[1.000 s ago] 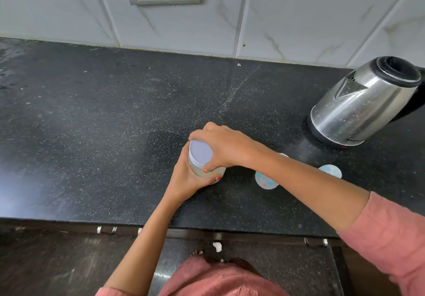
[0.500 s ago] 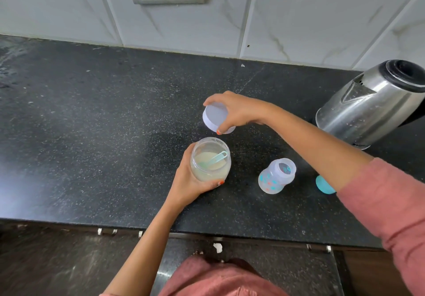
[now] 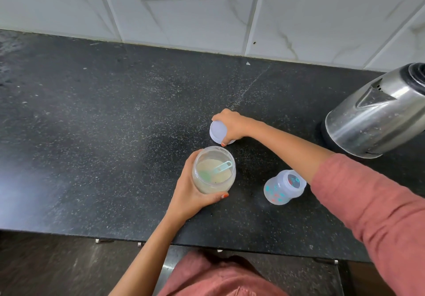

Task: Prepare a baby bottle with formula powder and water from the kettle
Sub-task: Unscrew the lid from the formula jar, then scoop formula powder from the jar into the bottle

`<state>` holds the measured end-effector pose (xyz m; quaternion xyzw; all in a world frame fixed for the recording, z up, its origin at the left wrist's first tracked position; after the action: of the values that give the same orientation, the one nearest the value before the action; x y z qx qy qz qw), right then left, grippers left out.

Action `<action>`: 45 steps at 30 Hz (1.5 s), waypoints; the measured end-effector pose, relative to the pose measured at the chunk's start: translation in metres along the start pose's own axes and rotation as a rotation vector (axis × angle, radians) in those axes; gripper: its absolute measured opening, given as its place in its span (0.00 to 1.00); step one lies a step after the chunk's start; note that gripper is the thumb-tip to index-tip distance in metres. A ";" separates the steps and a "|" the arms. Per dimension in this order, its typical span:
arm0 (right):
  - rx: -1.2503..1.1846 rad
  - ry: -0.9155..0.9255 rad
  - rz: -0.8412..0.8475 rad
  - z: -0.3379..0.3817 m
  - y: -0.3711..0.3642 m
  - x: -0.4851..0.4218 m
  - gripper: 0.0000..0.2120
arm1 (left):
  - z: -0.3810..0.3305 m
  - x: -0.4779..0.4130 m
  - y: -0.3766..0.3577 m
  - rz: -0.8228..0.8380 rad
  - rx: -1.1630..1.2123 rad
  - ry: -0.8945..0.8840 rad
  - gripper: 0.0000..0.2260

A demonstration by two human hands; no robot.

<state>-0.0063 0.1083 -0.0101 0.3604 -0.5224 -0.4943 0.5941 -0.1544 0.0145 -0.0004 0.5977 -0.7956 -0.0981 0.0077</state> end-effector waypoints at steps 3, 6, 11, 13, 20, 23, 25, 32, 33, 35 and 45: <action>-0.020 -0.008 -0.014 -0.003 -0.004 0.000 0.39 | 0.000 -0.001 0.000 0.001 0.004 -0.004 0.37; -0.038 -0.012 -0.022 -0.005 -0.005 0.001 0.40 | 0.000 -0.001 -0.001 0.000 0.011 -0.003 0.37; -0.070 -0.028 -0.057 -0.006 0.010 0.007 0.44 | 0.000 -0.001 0.000 0.001 0.010 -0.009 0.37; -0.110 -0.028 -0.111 -0.006 0.025 0.014 0.40 | 0.000 0.000 -0.001 0.002 0.011 -0.010 0.38; -0.416 -0.053 -0.322 0.006 0.081 0.071 0.12 | 0.001 0.000 -0.001 -0.003 0.003 -0.010 0.39; -0.463 -0.006 -0.352 0.025 0.093 0.104 0.08 | 0.001 0.000 0.000 -0.007 -0.001 -0.016 0.39; -0.425 0.052 -0.317 0.043 0.092 0.120 0.07 | -0.001 0.001 0.000 -0.007 0.008 -0.023 0.39; 0.108 0.181 -0.198 0.080 0.056 0.132 0.10 | -0.005 0.002 -0.001 0.008 0.035 -0.012 0.37; 0.193 0.205 -0.191 0.083 0.053 0.131 0.07 | -0.004 0.002 -0.001 0.010 0.040 -0.009 0.37; 0.327 0.245 -0.196 0.088 0.049 0.128 0.12 | -0.003 0.003 -0.001 0.015 0.045 -0.003 0.36; 0.530 0.302 -0.169 0.101 0.040 0.121 0.07 | 0.000 0.002 -0.001 0.024 0.057 0.016 0.37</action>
<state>-0.1006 0.0106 0.0792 0.6142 -0.5069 -0.3296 0.5071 -0.1540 0.0124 -0.0010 0.5887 -0.8053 -0.0704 -0.0018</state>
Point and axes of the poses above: each hand's wrist, its own x-axis away from the middle knuckle, its own y-axis out of the back of the hand, z = x × y, the point moved 9 cm from there along -x, towards the middle knuckle, and after that the axes turned 14 degrees about -z, right-handed, at the moved point
